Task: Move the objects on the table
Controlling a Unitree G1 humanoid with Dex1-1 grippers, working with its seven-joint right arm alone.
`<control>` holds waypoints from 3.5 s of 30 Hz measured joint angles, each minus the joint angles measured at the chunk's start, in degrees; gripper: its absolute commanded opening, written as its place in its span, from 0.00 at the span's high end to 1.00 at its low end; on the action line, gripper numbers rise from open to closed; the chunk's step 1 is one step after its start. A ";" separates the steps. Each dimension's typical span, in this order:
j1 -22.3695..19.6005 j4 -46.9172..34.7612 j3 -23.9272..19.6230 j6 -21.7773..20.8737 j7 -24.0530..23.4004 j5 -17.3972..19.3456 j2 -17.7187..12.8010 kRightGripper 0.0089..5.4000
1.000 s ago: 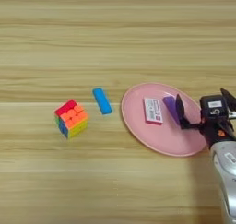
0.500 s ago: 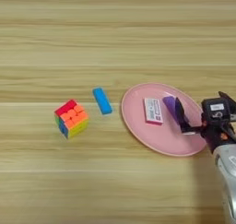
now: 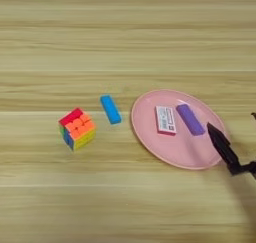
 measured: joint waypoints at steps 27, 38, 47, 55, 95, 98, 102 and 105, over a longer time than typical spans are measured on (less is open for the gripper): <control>12.95 1.06 9.36 4.21 10.78 -12.04 -1.73 0.01; 9.86 -2.94 21.20 10.34 6.70 -10.04 2.07 0.01; 6.17 -1.03 23.39 10.25 3.64 -10.14 2.98 0.01; 2.81 1.28 23.08 10.24 0.44 -9.53 3.85 0.01; 2.17 0.57 29.74 7.66 -0.67 -11.01 3.92 0.01; 0.87 0.92 31.39 7.65 -1.63 -11.61 4.87 0.01; -1.71 1.70 33.64 7.40 -4.63 -15.33 5.91 0.01; -3.58 3.94 35.86 5.18 -7.76 -19.09 7.19 0.01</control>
